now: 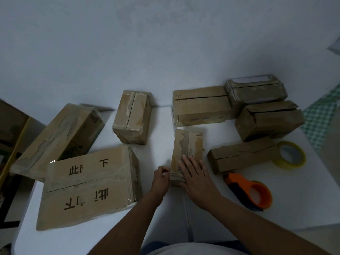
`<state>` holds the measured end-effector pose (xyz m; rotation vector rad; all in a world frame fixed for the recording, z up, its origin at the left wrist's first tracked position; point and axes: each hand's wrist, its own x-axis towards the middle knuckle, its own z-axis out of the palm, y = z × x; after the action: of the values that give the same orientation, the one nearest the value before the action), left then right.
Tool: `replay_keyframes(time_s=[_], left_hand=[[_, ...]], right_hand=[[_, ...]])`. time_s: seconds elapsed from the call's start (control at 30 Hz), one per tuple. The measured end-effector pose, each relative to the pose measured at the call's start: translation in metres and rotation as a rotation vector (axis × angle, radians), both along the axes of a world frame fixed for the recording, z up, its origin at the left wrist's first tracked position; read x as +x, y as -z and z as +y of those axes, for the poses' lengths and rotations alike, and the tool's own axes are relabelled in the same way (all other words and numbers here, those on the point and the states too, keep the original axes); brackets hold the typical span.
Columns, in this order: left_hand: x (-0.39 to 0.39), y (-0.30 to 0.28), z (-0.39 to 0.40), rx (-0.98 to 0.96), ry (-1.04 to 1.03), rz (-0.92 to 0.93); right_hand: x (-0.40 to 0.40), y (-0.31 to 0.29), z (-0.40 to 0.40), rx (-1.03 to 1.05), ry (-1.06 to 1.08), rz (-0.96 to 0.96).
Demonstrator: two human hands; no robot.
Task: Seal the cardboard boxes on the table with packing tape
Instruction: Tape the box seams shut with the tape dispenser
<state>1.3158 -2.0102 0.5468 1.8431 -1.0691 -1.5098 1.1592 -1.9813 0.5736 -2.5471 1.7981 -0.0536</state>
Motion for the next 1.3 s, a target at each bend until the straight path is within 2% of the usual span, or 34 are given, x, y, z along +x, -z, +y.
replay_keyframes(time_s=[0.1, 0.2, 0.33, 0.5, 0.63, 0.73, 0.8, 0.9, 1.03, 1.1, 1.23, 1.3], left_hand=[[0.010, -0.003, 0.004, 0.011, -0.046, -0.069], [0.021, -0.012, 0.012, 0.031, -0.139, 0.020], [0.018, -0.032, 0.018, 0.001, 0.049, 0.147], [0.021, -0.038, 0.026, -0.112, 0.414, -0.059], [0.036, -0.041, 0.009, -0.304, 0.642, -0.263], [0.041, -0.044, -0.009, -0.394, 0.806, -0.496], [0.041, -0.045, -0.015, -0.437, 0.861, -0.588], [0.039, -0.043, -0.010, -0.430, 0.793, -0.546], [0.037, -0.046, -0.013, -0.284, 0.746, -0.356], [0.030, -0.051, -0.024, -0.293, 0.713, -0.431], [-0.014, -0.059, -0.038, -0.484, 0.707, -0.726], [-0.042, -0.060, -0.035, -0.443, 0.729, -0.787]], right_hand=[[-0.001, 0.000, 0.001, 0.017, -0.005, -0.006], [0.000, 0.001, 0.000, 0.038, -0.003, -0.008], [0.000, 0.002, 0.000, 0.059, -0.006, -0.020], [0.001, 0.000, 0.000, 0.046, 0.005, -0.030], [0.001, 0.001, 0.000, 0.039, 0.000, -0.036], [0.000, 0.001, 0.000, 0.040, -0.012, -0.031], [0.001, -0.001, -0.002, 0.082, -0.004, -0.020], [0.001, -0.001, -0.008, 0.206, -0.020, -0.027], [-0.009, -0.011, -0.021, 0.335, 0.020, -0.298], [-0.018, -0.022, -0.026, 0.293, 0.115, -0.461], [-0.036, -0.030, -0.028, 0.269, 0.378, -0.723], [-0.045, -0.031, -0.027, 0.289, 0.419, -0.772]])
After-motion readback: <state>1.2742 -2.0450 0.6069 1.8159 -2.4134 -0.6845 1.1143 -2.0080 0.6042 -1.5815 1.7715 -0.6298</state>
